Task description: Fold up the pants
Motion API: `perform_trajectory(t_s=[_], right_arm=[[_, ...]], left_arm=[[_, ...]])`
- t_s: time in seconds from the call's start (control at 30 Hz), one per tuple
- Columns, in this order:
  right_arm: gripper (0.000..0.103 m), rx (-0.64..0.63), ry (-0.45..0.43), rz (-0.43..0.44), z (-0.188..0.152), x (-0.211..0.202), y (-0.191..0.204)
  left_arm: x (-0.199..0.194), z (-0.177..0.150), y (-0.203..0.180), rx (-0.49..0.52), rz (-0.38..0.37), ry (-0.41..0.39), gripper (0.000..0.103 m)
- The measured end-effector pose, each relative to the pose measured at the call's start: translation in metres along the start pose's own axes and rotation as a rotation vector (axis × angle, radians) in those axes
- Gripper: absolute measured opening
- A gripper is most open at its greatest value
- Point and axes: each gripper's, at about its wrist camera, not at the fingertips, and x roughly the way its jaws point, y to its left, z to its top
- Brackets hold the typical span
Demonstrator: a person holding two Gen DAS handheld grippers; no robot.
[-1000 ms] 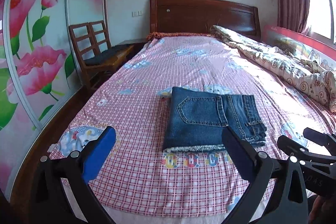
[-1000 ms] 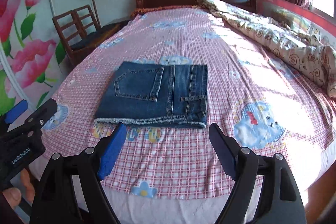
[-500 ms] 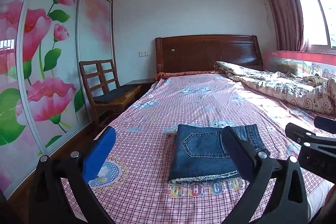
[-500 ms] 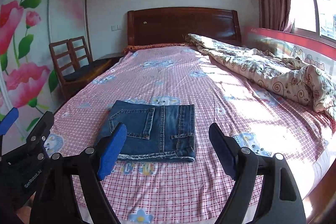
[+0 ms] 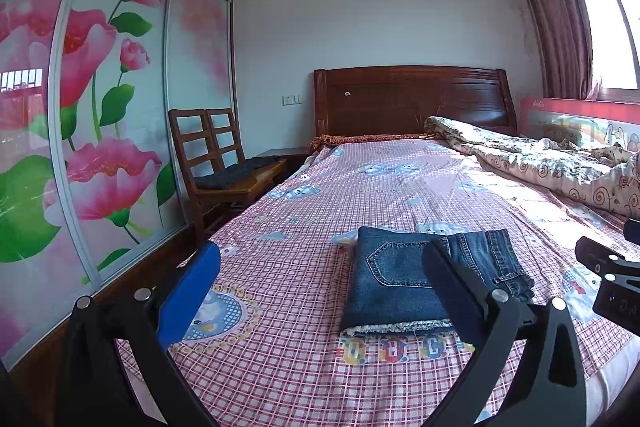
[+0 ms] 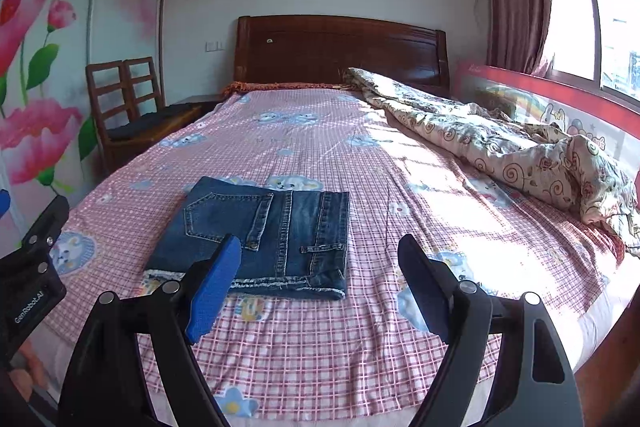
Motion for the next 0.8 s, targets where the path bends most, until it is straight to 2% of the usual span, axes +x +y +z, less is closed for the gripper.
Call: perform_trajectory(t_s=[0.47, 0.8], right_arm=[[0.08, -0.033, -0.019, 0.0, 0.004, -0.005, 0.005], [0.08, -0.003, -0.002, 0.029, 0.005, -0.004, 0.003]], left_arm=[[0.002, -0.001, 0.0, -0.015, -0.008, 0.025, 0.101], [0.004, 0.0, 0.003, -0.026, -0.017, 0.03, 0.101]])
